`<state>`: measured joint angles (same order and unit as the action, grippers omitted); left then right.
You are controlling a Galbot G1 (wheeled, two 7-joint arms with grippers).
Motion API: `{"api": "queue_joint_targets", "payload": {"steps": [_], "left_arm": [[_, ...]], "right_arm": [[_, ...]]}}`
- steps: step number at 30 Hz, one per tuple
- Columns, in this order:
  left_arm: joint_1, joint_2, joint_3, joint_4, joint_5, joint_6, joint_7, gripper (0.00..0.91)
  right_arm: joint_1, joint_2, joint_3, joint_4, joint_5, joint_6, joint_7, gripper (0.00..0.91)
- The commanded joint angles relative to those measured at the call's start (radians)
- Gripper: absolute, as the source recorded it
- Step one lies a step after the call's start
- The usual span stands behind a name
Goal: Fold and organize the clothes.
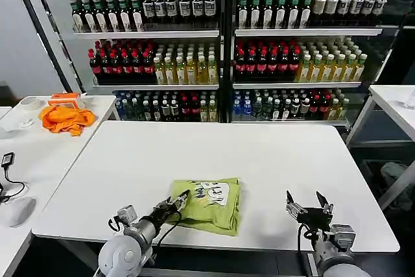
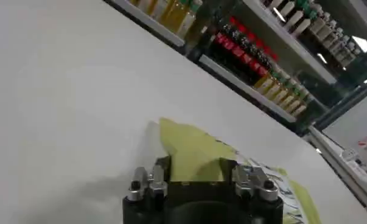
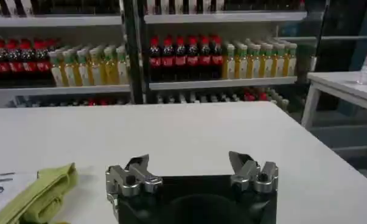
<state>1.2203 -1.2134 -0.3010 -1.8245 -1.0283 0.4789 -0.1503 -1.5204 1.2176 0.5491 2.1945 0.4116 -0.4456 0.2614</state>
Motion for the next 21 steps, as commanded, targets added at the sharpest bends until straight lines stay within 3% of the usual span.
{"api": "queue_joint_targets", "payload": {"steps": [1,11,16,21], "left_arm": [[0.0,-0.014,-0.026,0.0,-0.129,0.01,0.012,0.02],[0.02,-0.023,-0.154,-0.059,-0.321,0.02,0.003,0.02],[0.065,0.085,-0.289,-0.12,-0.414,0.042,-0.016,0.02],[0.063,0.273,-0.501,-0.094,-0.471,0.081,-0.024,0.02]], "right_arm": [[0.004,0.003,-0.001,-0.006,-0.001,-0.001,0.0,0.907],[0.013,0.004,-0.005,-0.006,-0.002,-0.005,0.001,0.907],[0.029,0.007,-0.015,-0.012,0.0,-0.005,0.001,0.907],[0.056,0.017,-0.023,-0.019,0.004,-0.004,-0.001,0.907]]}}
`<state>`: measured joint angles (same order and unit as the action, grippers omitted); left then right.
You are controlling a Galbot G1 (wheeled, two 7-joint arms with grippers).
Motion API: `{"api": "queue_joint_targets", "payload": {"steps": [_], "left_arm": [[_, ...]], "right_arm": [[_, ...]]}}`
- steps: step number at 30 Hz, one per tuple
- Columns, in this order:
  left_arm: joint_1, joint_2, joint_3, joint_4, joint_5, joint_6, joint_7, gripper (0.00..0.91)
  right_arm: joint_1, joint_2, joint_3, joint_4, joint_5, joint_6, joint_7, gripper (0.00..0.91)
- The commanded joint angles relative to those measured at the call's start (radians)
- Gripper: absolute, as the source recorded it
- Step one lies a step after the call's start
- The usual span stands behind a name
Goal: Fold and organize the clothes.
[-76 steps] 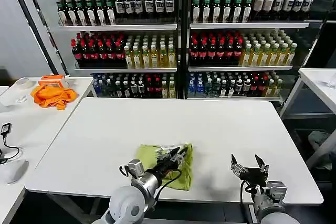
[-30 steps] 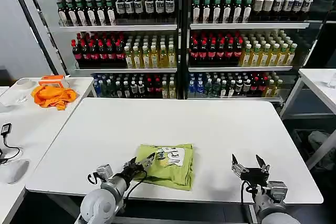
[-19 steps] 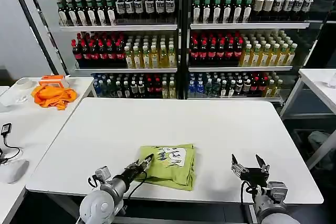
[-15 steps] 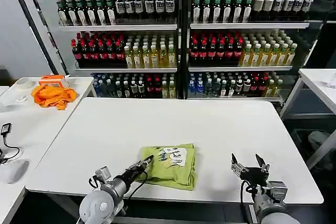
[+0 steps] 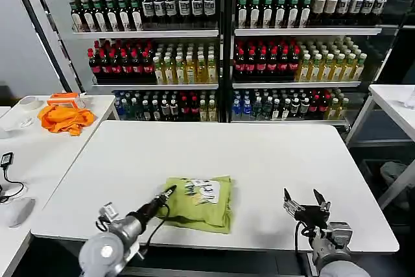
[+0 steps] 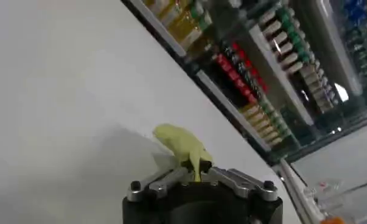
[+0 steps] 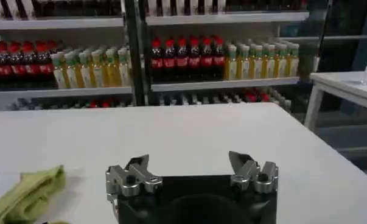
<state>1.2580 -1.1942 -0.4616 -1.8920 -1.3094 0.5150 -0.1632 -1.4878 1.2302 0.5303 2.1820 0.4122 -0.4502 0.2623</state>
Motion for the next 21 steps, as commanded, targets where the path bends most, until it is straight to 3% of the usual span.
{"api": "queue_joint_targets", "payload": {"steps": [1,3,4,6,7,10,12,15,20,21], "left_arm": [[0.013,0.323,-0.385,-0.008,-0.191,0.062,-0.009,0.02],[-0.006,0.412,-0.431,0.027,-0.19,0.063,0.005,0.02],[-0.018,0.508,-0.462,0.048,-0.184,0.064,0.019,0.02],[-0.036,0.587,-0.493,0.069,-0.181,0.065,0.041,0.02],[-0.051,0.665,-0.507,0.087,-0.173,0.066,0.051,0.02],[-0.088,0.771,-0.496,0.071,-0.15,0.067,0.068,0.02],[-0.1,0.789,-0.457,0.027,-0.127,0.066,0.071,0.02],[-0.062,0.762,-0.336,-0.055,0.069,0.064,0.11,0.02],[-0.052,0.578,0.101,-0.025,0.546,0.018,0.149,0.02],[-0.057,0.56,0.15,-0.007,0.571,0.004,0.15,0.02]], "right_arm": [[0.027,0.006,-0.004,-0.011,0.004,0.004,-0.003,0.907],[0.035,0.01,-0.003,-0.021,0.007,0.008,-0.005,0.907],[0.042,0.014,-0.006,-0.025,0.009,0.011,-0.006,0.907],[0.049,0.022,-0.011,-0.027,0.009,0.014,-0.008,0.907],[0.054,0.026,-0.015,-0.025,0.011,0.015,-0.008,0.907],[0.06,0.029,-0.023,-0.019,0.016,0.02,-0.011,0.907],[0.063,0.03,-0.026,-0.017,0.017,0.022,-0.012,0.907],[0.076,0.044,-0.039,-0.016,0.012,0.019,-0.01,0.907],[0.067,0.056,-0.042,-0.021,0.0,0.023,-0.011,0.907],[0.066,0.058,-0.043,-0.023,-0.005,0.023,-0.01,0.907]]}}
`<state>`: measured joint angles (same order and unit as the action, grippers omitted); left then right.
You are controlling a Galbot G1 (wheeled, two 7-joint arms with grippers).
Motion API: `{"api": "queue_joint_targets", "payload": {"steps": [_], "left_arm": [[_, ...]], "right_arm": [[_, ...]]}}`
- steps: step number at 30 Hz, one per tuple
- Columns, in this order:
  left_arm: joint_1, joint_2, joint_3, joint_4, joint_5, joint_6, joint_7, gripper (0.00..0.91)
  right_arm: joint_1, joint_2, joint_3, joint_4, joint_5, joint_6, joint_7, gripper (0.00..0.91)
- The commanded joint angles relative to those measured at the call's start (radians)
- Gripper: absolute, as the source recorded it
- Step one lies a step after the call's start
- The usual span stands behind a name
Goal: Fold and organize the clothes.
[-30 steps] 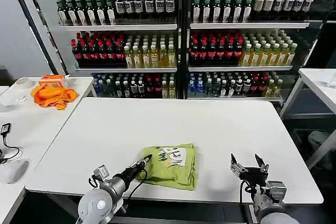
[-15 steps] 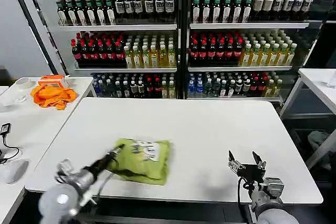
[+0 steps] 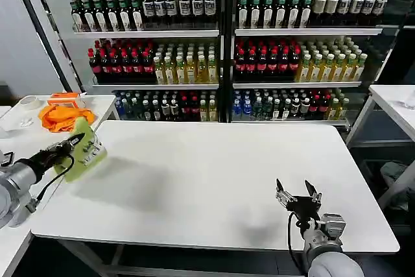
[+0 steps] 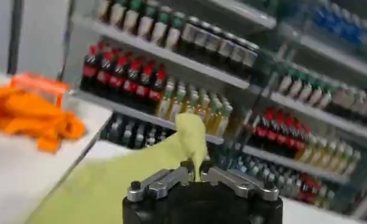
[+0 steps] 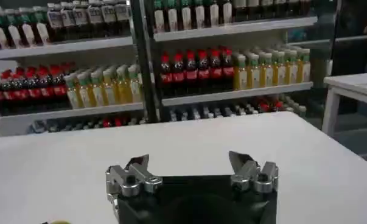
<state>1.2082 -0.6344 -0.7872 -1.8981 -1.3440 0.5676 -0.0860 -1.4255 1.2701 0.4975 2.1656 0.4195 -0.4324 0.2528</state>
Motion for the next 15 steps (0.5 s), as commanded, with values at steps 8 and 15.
{"api": "queue_joint_targets", "payload": {"steps": [8,15], "left_arm": [[-0.128,-0.152,0.676,0.029,0.823,-0.108,0.042,0.02],[-0.26,-0.176,0.707,-0.056,0.633,-0.049,0.011,0.02]], "right_arm": [[-0.003,0.014,-0.004,-0.009,-0.023,0.008,-0.004,0.907],[-0.007,0.012,0.008,-0.009,-0.023,0.007,-0.004,0.907]]}}
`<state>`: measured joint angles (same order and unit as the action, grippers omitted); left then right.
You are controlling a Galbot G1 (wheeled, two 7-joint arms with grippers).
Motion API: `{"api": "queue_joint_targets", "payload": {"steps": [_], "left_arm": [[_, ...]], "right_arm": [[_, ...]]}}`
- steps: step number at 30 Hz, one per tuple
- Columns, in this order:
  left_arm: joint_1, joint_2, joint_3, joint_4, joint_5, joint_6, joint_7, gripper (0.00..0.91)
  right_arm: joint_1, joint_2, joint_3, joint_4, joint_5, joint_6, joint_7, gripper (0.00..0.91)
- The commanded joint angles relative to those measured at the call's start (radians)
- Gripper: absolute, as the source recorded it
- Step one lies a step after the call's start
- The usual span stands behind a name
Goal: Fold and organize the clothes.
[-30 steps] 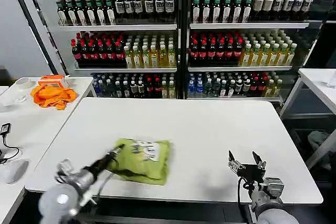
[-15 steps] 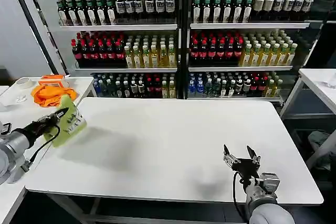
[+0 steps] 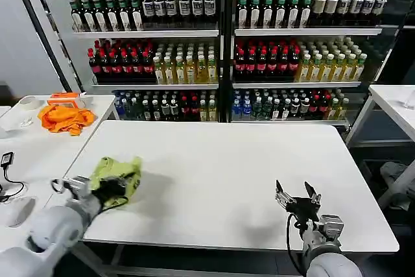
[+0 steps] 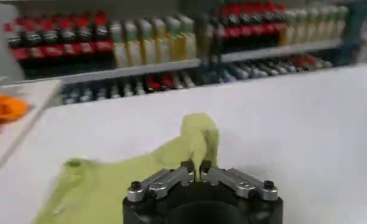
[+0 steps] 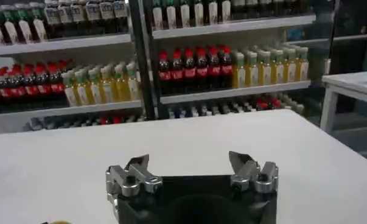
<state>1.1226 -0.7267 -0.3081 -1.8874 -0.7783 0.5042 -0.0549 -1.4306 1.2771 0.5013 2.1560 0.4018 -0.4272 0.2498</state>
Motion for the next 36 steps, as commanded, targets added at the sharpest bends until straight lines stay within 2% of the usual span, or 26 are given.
{"api": "queue_joint_targets", "payload": {"steps": [1,6,9,12,14,15,16,17,20,25,27,32,36], "left_arm": [[-0.187,-0.091,0.23,-0.071,0.039,0.02,-0.023,0.02],[-0.237,-0.176,0.34,-0.018,0.038,0.03,-0.063,0.04],[-0.264,-0.241,0.396,0.053,0.042,0.039,-0.093,0.171],[-0.309,-0.316,0.433,0.101,0.04,0.04,-0.109,0.232],[-0.338,-0.36,0.452,0.121,0.039,0.04,-0.118,0.302],[-0.358,-0.39,0.47,0.132,0.039,0.04,-0.124,0.534],[-0.373,-0.417,0.489,0.141,0.038,0.038,-0.133,0.806],[-0.381,-0.445,0.5,0.152,0.038,0.033,-0.14,0.907],[-0.4,-0.501,0.514,0.184,0.028,-0.015,-0.148,0.907],[-0.37,-0.528,0.47,0.215,-0.029,-0.126,-0.147,0.907],[-0.34,-0.525,0.435,0.2,-0.057,-0.138,-0.148,0.907],[-0.231,-0.463,0.251,0.086,-0.079,-0.158,-0.175,0.907],[-0.14,-0.334,0.146,-0.001,-0.077,-0.184,-0.195,0.907]], "right_arm": [[-0.002,0.005,0.004,0.001,-0.006,0.002,-0.001,0.907],[-0.007,0.009,0.006,-0.001,-0.014,0.002,0.0,0.907],[-0.009,0.012,0.011,0.005,-0.015,-0.001,0.0,0.907],[-0.012,0.014,0.016,0.008,-0.017,-0.002,0.0,0.907],[-0.015,0.015,0.019,0.009,-0.018,-0.002,0.0,0.907],[-0.018,0.015,0.02,0.01,-0.018,-0.003,-0.001,0.907],[-0.019,0.015,0.021,0.01,-0.019,-0.003,-0.002,0.907],[-0.02,0.015,0.02,0.01,-0.021,-0.003,-0.004,0.907],[-0.015,0.014,0.015,0.009,-0.024,-0.004,-0.007,0.907],[0.011,0.016,-0.015,-0.007,-0.023,-0.005,-0.008,0.907],[0.036,0.019,-0.04,-0.021,-0.021,-0.008,-0.007,0.907],[0.168,0.044,-0.198,-0.088,0.049,-0.041,0.005,0.907],[0.293,0.1,-0.323,-0.216,0.122,-0.049,0.028,0.907]]}}
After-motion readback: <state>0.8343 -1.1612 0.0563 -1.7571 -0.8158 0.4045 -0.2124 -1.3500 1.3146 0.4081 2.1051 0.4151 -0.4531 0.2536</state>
